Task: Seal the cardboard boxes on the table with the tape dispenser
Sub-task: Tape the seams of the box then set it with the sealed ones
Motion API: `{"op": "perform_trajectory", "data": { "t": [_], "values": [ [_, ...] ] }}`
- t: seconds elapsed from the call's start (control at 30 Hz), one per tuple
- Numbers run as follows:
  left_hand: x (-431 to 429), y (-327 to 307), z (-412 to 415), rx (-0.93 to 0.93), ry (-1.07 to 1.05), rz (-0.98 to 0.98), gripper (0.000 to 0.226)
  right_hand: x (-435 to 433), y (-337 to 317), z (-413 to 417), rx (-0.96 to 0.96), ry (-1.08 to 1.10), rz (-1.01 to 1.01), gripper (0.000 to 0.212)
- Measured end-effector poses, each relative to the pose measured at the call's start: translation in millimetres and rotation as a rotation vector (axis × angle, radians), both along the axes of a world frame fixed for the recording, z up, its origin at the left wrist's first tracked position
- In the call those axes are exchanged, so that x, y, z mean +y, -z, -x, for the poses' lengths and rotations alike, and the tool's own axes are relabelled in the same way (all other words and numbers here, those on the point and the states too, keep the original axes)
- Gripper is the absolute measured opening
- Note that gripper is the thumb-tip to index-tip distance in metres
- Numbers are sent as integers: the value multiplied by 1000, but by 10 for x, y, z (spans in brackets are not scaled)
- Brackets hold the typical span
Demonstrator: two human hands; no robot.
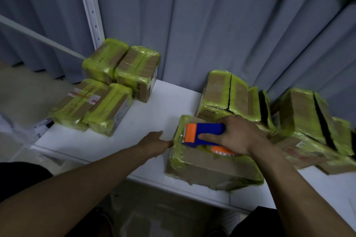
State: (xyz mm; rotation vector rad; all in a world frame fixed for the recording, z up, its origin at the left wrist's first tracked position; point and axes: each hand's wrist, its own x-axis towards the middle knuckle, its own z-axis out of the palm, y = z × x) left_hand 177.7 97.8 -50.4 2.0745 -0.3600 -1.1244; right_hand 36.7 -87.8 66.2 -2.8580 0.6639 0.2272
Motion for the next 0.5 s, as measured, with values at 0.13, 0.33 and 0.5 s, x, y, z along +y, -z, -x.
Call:
{"op": "perform_trajectory", "data": {
  "t": [0.13, 0.33, 0.5],
  "values": [
    [43, 31, 78, -110, -188, 229, 37, -47, 77, -10, -5, 10, 14, 72],
    [5, -33, 381, 335, -195, 374, 53, -96, 132, -24, -4, 21, 16, 75],
    [102, 65, 173, 378, -73, 450, 76, -84, 168, -1, -143, 78, -70, 73]
  ]
}}
